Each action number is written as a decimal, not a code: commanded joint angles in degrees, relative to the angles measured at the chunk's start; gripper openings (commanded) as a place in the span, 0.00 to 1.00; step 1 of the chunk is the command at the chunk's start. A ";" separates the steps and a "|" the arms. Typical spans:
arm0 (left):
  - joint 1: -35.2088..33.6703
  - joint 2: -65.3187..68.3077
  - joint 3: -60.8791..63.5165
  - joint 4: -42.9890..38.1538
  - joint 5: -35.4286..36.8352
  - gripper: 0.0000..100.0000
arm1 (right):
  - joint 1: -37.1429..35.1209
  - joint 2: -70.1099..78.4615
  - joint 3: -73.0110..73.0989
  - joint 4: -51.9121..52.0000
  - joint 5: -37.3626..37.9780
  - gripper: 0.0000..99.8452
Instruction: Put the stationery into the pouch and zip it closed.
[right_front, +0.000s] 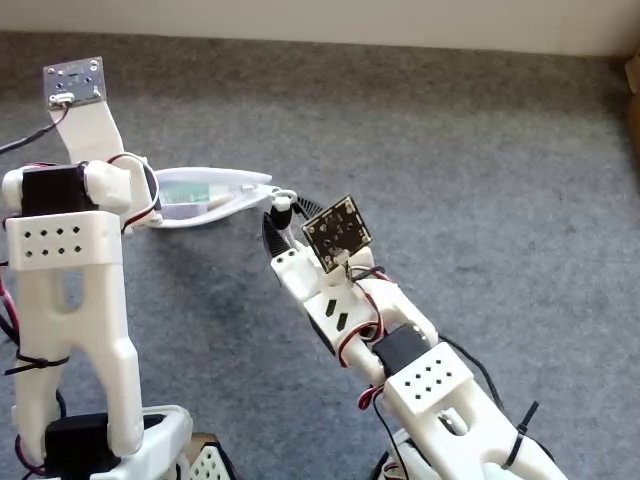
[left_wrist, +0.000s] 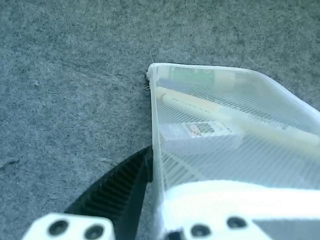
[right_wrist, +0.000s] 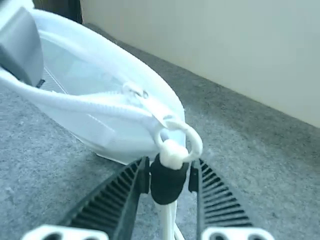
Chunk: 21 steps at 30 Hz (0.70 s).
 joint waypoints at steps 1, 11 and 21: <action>0.66 -0.31 1.19 -0.70 -0.44 0.01 | 0.75 0.04 -0.48 -2.15 -0.09 0.13; 0.66 -0.31 1.19 -0.70 -0.44 0.01 | 0.75 -0.48 -0.40 -1.80 5.80 0.00; 0.66 -0.22 1.19 -2.81 -0.44 0.03 | 0.57 -6.90 -0.22 9.71 9.32 0.00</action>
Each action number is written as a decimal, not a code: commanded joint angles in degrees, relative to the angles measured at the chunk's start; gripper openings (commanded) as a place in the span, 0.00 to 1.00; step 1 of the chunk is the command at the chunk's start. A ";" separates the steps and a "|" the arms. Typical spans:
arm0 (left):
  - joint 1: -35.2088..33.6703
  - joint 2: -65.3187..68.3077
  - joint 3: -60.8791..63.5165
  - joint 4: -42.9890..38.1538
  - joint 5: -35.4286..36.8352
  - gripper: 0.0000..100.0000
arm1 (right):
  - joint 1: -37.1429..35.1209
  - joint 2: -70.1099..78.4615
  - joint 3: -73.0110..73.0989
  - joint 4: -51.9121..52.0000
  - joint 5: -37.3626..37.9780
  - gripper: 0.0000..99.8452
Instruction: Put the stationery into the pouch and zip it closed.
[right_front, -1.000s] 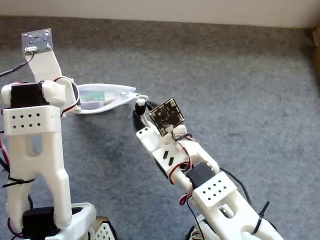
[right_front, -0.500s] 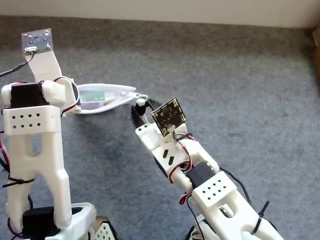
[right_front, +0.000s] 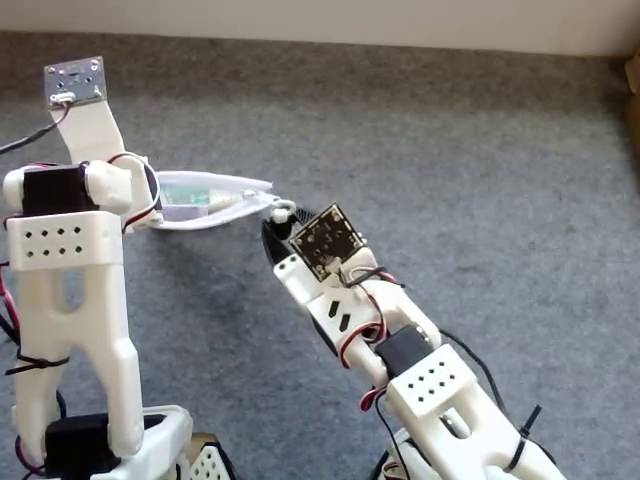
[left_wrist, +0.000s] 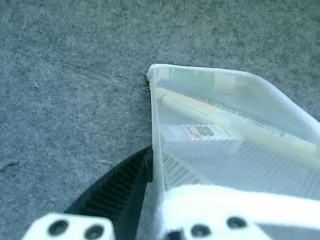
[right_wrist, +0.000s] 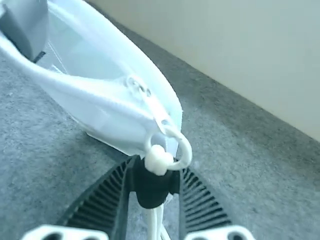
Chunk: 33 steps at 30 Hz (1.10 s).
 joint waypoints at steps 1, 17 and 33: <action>0.57 -0.22 0.92 -1.93 -0.44 0.05 | 0.31 -8.22 -0.66 8.13 1.67 0.00; 7.08 -0.31 -3.65 -1.85 -0.18 0.25 | -4.00 -30.99 -0.40 39.60 11.08 0.00; 28.18 0.31 -8.66 -7.21 -11.34 0.25 | -4.09 -52.62 9.27 49.89 11.25 0.01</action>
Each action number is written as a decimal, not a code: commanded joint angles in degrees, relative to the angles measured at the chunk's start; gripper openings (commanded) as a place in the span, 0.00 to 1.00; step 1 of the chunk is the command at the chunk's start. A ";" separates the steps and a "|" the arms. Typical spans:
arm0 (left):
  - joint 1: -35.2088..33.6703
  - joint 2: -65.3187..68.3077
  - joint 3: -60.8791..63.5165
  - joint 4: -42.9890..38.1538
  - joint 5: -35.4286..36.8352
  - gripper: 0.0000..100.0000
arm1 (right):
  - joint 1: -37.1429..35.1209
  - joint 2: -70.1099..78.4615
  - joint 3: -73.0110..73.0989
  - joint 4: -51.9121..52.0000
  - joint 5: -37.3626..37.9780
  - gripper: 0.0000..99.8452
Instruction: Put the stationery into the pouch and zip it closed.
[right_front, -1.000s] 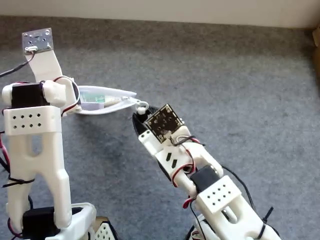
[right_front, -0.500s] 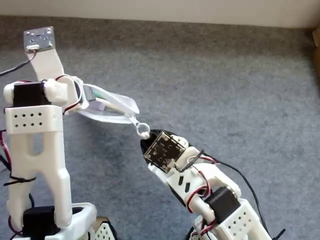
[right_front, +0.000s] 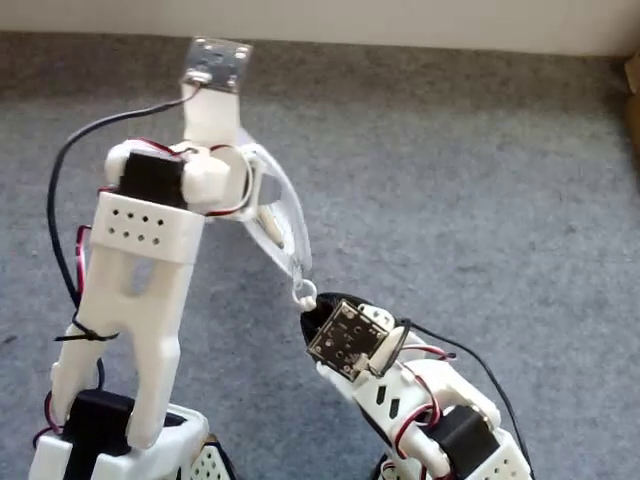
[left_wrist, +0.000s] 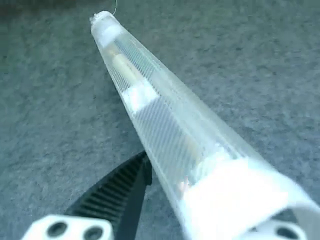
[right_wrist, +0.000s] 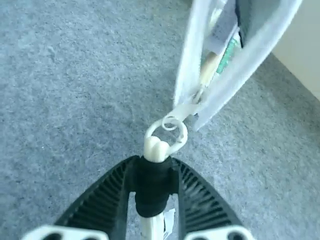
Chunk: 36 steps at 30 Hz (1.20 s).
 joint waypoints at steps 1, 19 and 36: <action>5.14 -0.75 -2.51 -3.43 -3.08 0.25 | -0.57 -5.32 1.27 0.22 0.79 0.01; 11.12 -1.19 -4.18 -3.52 -11.34 0.25 | -0.22 -4.97 1.80 -0.13 0.70 0.01; 12.53 -1.36 -18.95 2.99 -11.43 0.25 | -0.13 -4.97 1.98 -0.13 0.62 0.01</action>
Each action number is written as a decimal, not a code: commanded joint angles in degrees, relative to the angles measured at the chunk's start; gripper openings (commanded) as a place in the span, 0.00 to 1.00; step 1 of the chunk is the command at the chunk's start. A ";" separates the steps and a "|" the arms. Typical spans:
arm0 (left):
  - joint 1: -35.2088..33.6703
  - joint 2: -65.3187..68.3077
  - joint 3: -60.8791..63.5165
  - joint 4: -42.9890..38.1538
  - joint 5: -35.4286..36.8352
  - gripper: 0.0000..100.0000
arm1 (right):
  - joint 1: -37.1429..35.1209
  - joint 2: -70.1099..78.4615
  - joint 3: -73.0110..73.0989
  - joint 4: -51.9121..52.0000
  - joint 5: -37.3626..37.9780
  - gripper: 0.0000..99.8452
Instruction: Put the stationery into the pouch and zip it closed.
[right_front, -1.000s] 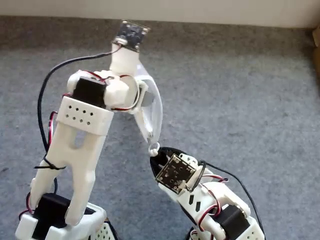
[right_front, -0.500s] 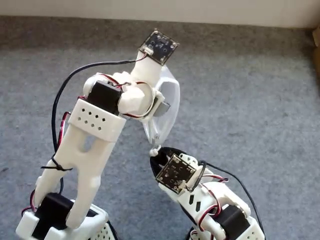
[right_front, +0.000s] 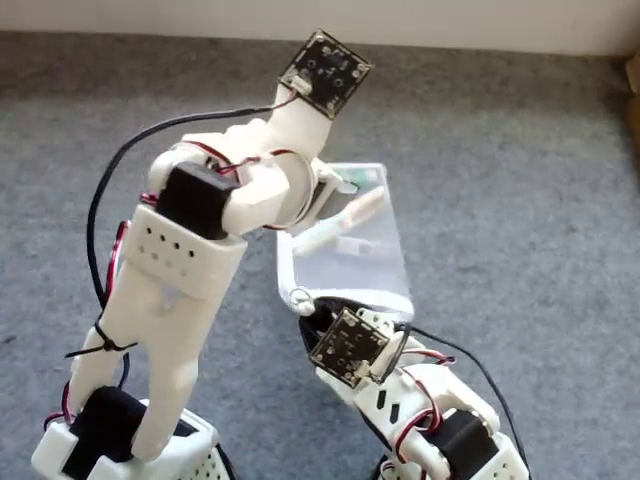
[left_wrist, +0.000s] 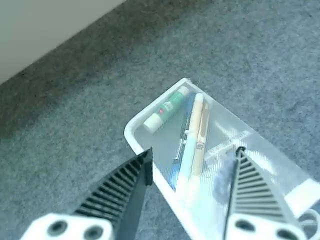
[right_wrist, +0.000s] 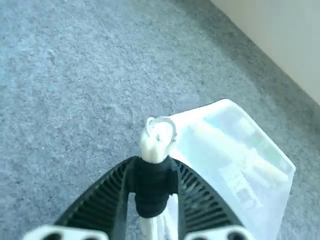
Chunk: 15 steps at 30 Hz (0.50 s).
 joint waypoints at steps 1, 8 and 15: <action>-1.45 -1.45 -8.22 4.31 -0.26 0.25 | 0.04 -0.84 -0.22 -0.22 0.44 0.01; -7.16 -1.45 -9.71 9.76 -6.07 0.25 | 1.54 -0.84 -0.75 -0.22 0.26 0.01; -11.82 -1.45 -9.71 14.86 -6.86 0.25 | 6.64 -0.84 -0.84 -0.31 0.09 0.01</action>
